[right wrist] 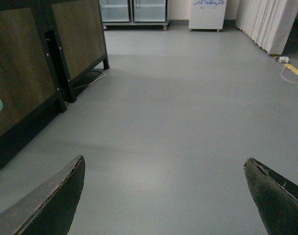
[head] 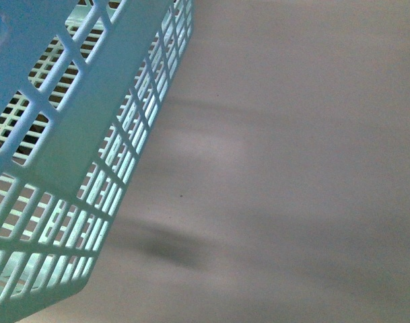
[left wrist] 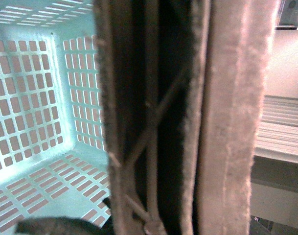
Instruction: Pick lemon and mango into basket
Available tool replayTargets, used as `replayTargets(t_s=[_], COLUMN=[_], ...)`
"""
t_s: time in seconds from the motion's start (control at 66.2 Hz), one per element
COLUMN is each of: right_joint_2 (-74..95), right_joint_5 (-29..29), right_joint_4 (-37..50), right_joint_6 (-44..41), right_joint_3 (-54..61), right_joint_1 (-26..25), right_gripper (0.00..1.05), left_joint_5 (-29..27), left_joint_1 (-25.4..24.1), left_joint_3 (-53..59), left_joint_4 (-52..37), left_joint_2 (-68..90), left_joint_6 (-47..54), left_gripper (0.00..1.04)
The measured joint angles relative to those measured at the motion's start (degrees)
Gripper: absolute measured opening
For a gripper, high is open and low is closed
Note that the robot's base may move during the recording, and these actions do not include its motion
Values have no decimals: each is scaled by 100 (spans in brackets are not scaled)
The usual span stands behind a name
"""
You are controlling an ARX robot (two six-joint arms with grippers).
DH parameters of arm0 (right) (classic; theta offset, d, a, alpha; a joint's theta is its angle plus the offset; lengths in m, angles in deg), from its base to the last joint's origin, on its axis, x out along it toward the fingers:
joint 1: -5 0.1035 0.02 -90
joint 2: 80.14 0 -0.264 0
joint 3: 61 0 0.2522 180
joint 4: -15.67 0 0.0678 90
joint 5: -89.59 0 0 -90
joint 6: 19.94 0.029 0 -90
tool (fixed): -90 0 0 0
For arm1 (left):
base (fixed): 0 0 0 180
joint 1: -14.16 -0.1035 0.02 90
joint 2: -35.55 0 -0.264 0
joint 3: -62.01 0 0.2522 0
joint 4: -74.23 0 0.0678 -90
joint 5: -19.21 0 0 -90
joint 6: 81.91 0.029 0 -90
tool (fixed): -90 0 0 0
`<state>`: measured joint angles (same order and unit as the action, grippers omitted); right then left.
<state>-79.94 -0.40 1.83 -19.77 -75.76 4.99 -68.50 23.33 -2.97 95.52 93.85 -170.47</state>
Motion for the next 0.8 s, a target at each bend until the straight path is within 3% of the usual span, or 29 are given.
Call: replayTargets(t_s=[0.801], right_joint_2=[2], right_joint_5=[0], right_joint_4=[0], right_joint_6=[0], right_joint_3=[0], right_joint_1=[0], right_gripper=[96], left_joint_5=[0], left_joint_1=[0], left_joint_3=[0], left_joint_4=[0], left_joint_2=[-2], left_joint_6=[0], left_gripper=[15])
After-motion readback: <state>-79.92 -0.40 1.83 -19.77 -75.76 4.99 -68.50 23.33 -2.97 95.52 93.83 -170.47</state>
